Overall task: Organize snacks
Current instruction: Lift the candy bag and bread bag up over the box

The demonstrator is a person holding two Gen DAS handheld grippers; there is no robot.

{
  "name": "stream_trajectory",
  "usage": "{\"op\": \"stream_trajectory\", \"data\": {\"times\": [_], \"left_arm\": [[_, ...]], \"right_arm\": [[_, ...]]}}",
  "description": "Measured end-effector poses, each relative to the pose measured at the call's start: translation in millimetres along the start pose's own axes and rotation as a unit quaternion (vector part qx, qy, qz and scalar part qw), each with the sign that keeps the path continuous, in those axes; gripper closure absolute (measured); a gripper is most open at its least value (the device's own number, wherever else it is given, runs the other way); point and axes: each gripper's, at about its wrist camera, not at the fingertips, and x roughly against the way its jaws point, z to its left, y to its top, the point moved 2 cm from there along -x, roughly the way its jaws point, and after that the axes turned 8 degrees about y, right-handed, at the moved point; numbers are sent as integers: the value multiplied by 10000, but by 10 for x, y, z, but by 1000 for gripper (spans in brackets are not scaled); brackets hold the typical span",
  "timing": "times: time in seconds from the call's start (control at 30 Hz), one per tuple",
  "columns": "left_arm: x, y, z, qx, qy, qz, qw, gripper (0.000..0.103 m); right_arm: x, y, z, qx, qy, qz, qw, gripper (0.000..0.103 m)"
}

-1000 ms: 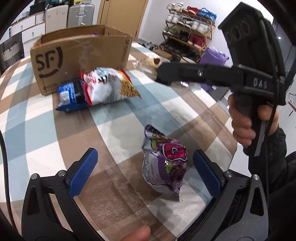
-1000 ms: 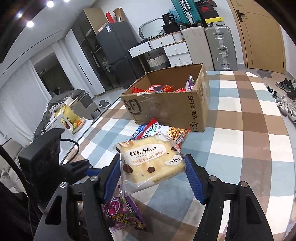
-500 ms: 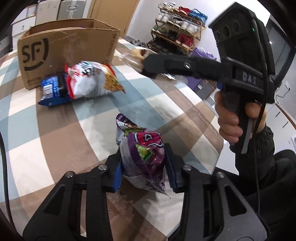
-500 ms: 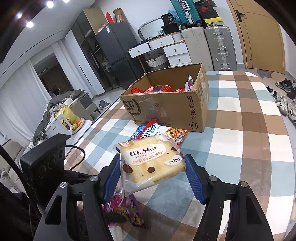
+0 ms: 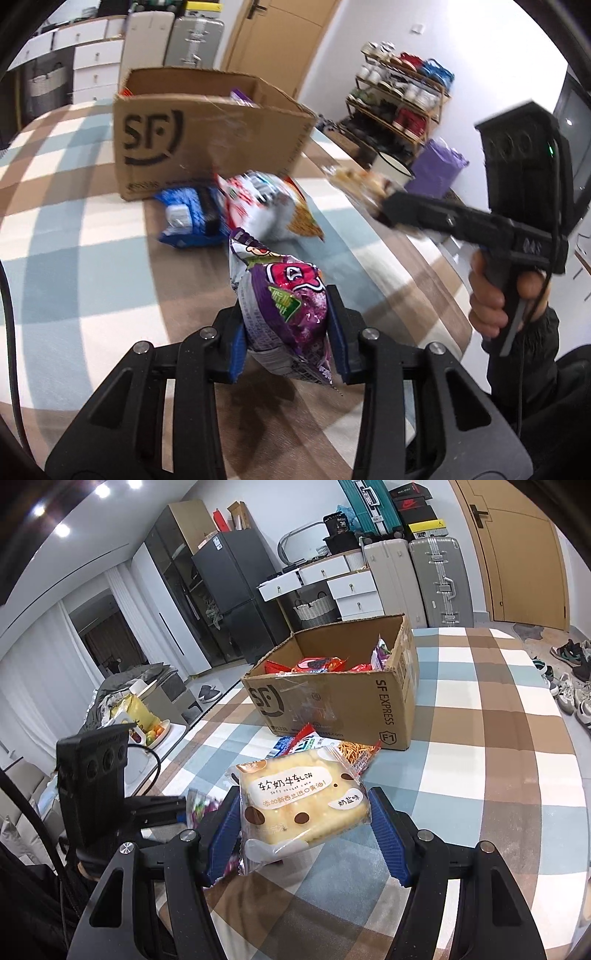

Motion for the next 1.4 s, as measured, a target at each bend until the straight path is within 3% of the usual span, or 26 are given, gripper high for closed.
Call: {"op": "stream_trajectory", "data": {"times": [0.5, 0.87, 1.13, 1.4], "left_arm": [[338, 629, 262, 52, 736, -808, 9940, 69], [442, 1189, 487, 190, 965, -1193, 9880, 69], [403, 1569, 556, 89, 1319, -1475, 9802, 69], [181, 1864, 674, 123, 1388, -1595, 9773, 69]], "right_arm": [[10, 244, -9, -23, -82, -369, 9993, 35], [-26, 648, -5, 28, -285, -656, 9974, 35], [-56, 921, -36, 77, -482, -850, 9952, 35], [-180, 1094, -117, 153, -649, -844, 9942, 35]]}}
